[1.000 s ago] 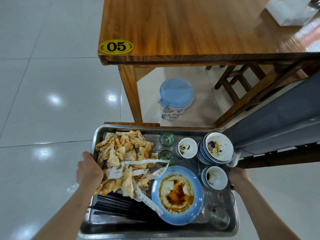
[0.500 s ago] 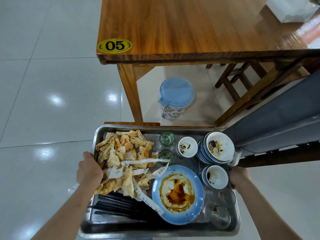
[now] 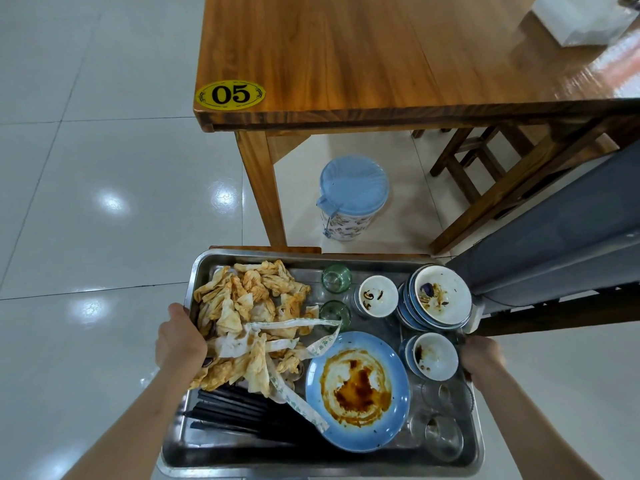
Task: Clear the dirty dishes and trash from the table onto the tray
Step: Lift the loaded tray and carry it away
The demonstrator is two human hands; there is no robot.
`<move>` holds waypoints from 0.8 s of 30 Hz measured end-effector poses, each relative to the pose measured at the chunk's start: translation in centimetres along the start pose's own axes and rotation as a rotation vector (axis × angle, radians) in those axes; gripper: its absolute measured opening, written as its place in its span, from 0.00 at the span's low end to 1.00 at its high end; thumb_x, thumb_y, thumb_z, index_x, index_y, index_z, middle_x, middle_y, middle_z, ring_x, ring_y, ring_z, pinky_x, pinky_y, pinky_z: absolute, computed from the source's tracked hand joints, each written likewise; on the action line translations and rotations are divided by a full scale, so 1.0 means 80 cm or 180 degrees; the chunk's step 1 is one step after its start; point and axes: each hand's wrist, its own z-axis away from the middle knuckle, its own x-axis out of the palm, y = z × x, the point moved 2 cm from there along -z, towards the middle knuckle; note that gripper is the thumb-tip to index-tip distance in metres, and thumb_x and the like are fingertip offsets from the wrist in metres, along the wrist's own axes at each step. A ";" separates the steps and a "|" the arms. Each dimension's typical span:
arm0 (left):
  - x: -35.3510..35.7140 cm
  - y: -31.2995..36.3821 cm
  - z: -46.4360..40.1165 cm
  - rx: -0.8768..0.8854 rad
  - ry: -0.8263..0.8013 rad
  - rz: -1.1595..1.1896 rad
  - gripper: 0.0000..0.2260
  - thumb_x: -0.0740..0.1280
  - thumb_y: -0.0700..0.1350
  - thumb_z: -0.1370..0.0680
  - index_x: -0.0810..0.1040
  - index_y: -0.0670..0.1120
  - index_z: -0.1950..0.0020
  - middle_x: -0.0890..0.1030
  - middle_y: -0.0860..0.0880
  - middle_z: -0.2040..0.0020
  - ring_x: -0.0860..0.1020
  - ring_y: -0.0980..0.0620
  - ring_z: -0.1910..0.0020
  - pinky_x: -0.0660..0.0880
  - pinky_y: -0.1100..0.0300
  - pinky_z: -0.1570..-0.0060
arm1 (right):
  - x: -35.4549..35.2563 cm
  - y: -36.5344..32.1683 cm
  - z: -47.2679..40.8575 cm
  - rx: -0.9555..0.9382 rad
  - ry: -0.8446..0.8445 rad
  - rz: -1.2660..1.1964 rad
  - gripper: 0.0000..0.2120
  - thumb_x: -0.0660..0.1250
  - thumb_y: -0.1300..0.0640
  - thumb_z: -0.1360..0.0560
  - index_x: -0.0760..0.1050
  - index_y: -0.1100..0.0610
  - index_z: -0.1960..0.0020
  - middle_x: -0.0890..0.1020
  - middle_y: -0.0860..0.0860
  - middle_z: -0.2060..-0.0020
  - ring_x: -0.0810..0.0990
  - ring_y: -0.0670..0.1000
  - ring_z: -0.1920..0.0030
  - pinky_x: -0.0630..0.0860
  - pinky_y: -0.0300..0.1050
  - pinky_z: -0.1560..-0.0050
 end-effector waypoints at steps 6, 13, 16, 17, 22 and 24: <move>0.000 0.001 -0.001 0.0047 0.0029 0.0028 0.12 0.55 0.34 0.22 0.65 0.40 0.39 0.75 0.37 0.53 0.73 0.39 0.57 0.72 0.46 0.60 | -0.007 -0.005 0.013 -0.0051 -0.0028 0.0344 0.10 0.62 0.57 0.23 0.78 0.60 0.46 0.80 0.57 0.48 0.79 0.56 0.47 0.70 0.40 0.60; -0.002 0.002 -0.001 0.0051 0.0003 0.0011 0.12 0.55 0.34 0.22 0.65 0.41 0.40 0.75 0.37 0.53 0.73 0.39 0.57 0.72 0.46 0.59 | -0.007 -0.001 0.017 0.0059 0.0070 -0.0178 0.06 0.64 0.63 0.26 0.79 0.63 0.52 0.81 0.62 0.55 0.80 0.62 0.51 0.78 0.51 0.53; -0.003 0.005 -0.001 0.0079 0.0014 0.0018 0.12 0.54 0.33 0.22 0.65 0.41 0.39 0.74 0.37 0.53 0.74 0.38 0.56 0.73 0.45 0.58 | -0.009 -0.001 0.022 0.0100 0.0032 -0.0144 0.05 0.64 0.63 0.26 0.79 0.63 0.55 0.81 0.61 0.57 0.81 0.61 0.54 0.78 0.50 0.55; -0.004 0.006 -0.001 0.0088 0.0012 0.0018 0.12 0.54 0.34 0.22 0.65 0.41 0.39 0.75 0.37 0.53 0.74 0.39 0.56 0.73 0.45 0.58 | -0.010 0.000 0.023 0.0097 0.0020 -0.0118 0.06 0.64 0.63 0.26 0.79 0.63 0.56 0.81 0.61 0.57 0.81 0.61 0.54 0.78 0.50 0.56; -0.007 0.012 0.002 0.0131 0.0009 0.0005 0.13 0.55 0.33 0.23 0.65 0.41 0.39 0.75 0.36 0.52 0.75 0.38 0.55 0.73 0.45 0.58 | -0.020 0.003 0.028 0.0123 0.0027 -0.0245 0.06 0.64 0.64 0.27 0.79 0.64 0.55 0.81 0.63 0.56 0.81 0.62 0.54 0.78 0.51 0.55; -0.010 0.015 0.005 0.0140 0.0011 -0.0008 0.13 0.55 0.33 0.23 0.65 0.41 0.38 0.75 0.36 0.52 0.75 0.37 0.54 0.73 0.44 0.57 | -0.026 0.005 0.030 0.0126 0.0021 -0.0290 0.07 0.64 0.65 0.27 0.80 0.63 0.54 0.81 0.63 0.55 0.80 0.61 0.54 0.78 0.51 0.53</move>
